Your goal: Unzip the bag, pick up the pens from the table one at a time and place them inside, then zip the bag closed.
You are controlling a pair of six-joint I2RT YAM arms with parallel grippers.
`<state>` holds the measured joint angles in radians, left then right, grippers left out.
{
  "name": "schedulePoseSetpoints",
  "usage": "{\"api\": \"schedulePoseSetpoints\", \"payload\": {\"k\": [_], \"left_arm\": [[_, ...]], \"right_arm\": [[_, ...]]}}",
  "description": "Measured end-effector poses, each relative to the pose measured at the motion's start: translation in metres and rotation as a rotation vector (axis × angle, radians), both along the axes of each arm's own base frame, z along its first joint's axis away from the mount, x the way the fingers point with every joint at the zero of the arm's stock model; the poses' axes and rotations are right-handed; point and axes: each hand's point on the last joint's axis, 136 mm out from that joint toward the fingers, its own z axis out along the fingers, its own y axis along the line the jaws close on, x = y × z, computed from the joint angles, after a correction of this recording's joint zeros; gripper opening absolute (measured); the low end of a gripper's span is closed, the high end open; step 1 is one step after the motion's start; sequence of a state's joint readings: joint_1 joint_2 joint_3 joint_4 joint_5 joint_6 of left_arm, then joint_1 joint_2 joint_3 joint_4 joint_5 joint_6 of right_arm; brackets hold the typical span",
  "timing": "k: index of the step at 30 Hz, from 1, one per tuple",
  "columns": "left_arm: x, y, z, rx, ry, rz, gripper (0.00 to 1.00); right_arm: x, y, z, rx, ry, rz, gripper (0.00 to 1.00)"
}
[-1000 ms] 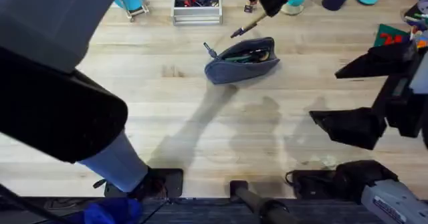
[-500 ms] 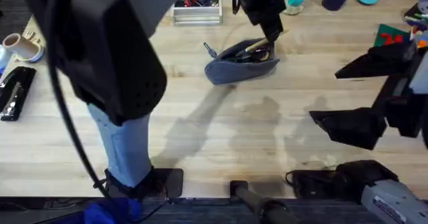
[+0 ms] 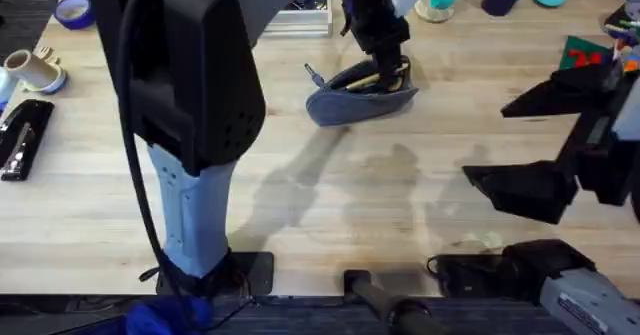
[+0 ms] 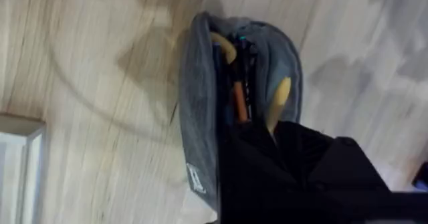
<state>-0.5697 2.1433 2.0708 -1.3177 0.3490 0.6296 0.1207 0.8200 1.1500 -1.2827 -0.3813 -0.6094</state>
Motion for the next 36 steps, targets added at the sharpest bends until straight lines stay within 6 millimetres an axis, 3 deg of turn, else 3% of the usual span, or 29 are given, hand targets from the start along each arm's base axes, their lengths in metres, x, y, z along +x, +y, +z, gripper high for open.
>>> {"api": "schedulePoseSetpoints", "payload": {"k": [12, 20, 31, 36], "left_arm": [[0.003, 0.016, -0.016, 0.094, -0.027, -0.003, 0.042], [0.009, 0.015, -0.02, 0.094, -0.049, -0.003, 0.042], [0.0, 0.021, -0.038, 0.123, -0.009, -0.009, 0.042], [-0.001, 0.021, -0.038, 0.124, -0.009, -0.013, 0.191]], "right_arm": [[0.0, 0.0, 0.0, 0.0, 0.0, 0.0, 0.998], [0.0, 0.0, 0.0, 0.0, 0.0, 0.0, 0.998], [0.0, 0.0, 0.0, 0.0, 0.0, 0.0, 0.998], [0.0, 0.0, 0.0, 0.0, 0.0, 0.0, 0.998]]}}
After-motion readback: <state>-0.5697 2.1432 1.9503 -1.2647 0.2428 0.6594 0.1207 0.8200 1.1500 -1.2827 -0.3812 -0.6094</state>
